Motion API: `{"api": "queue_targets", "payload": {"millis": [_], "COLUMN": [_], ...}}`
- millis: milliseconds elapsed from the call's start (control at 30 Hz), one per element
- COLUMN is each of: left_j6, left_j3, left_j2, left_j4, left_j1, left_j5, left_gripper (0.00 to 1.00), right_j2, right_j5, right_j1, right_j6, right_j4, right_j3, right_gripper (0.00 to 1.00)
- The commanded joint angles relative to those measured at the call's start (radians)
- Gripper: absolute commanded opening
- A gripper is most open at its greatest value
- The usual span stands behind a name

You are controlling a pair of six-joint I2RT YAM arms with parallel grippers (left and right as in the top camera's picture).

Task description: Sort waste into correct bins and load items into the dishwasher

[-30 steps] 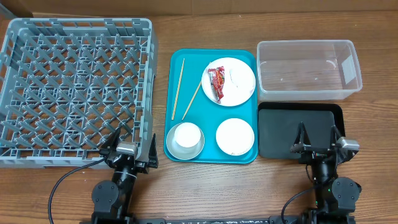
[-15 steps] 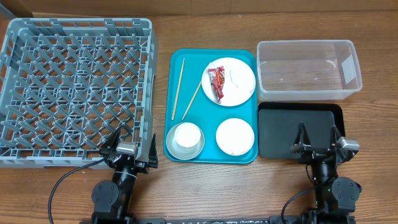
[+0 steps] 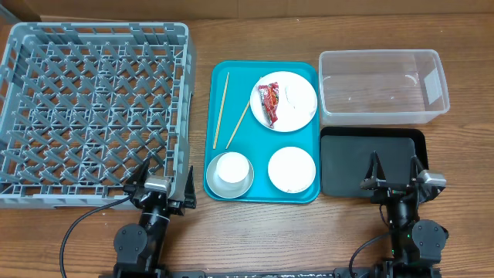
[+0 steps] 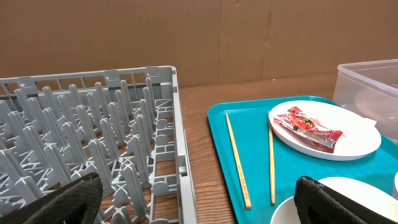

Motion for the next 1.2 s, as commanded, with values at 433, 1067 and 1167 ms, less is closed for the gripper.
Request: {"api": "queue_targets", "payload": {"millis": [433,1067,1167], "left_j6": [-0.005,0.111,0.109], "left_j3": [-0.003,-0.003,-0.003], "left_j2": [-0.006,-0.006,-0.006], "left_j4": [-0.003,-0.005,0.018], "left_j1": [-0.006,-0.006,-0.006], "left_j5": [0.001,-0.133,-0.12], "left_gripper": [1.0,1.0,1.0], "right_j2": [-0.01,-0.01,-0.01], "right_j5": [0.006,0.005,0.004], "right_j1": [-0.004,-0.004,-0.004], "right_j6": [-0.001,0.0,0.0], "right_j4": [0.003,0.006,0.032], "right_j3": [-0.01,-0.01,-0.01], "right_gripper": [1.0,1.0,1.0]}}
